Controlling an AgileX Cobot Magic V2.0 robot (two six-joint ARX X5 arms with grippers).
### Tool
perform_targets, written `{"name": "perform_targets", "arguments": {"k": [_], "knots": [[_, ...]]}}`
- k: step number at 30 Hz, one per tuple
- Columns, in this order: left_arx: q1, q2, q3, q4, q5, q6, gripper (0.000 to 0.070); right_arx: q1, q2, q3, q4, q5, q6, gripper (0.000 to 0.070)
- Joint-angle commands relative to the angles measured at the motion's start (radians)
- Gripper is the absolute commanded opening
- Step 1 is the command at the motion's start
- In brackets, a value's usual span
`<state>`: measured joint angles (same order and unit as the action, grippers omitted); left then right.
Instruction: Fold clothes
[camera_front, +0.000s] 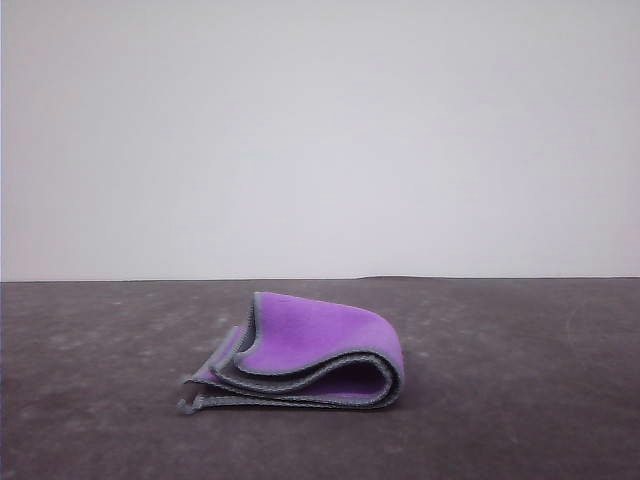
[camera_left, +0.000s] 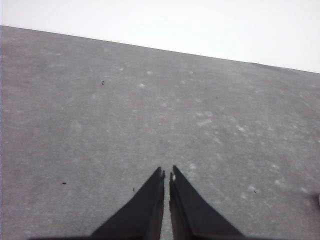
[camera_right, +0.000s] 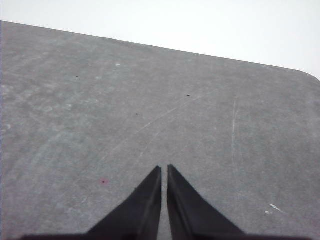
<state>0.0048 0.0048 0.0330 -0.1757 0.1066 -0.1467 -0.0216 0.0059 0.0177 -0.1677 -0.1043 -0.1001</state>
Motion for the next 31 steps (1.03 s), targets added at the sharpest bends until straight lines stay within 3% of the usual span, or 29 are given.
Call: {"name": "perform_targets", "arguments": {"k": [1,31], "knots": [[0.002,0.0,-0.02,-0.006,-0.002,-0.001,0.0004,-0.001,-0.002,-0.005,0.01,0.001,0.011,0.0017],[0.002,0.0,-0.02,-0.006,-0.002,-0.001,0.0004,-0.001,-0.002,-0.005,0.01,0.001,0.011,0.0017]]}}
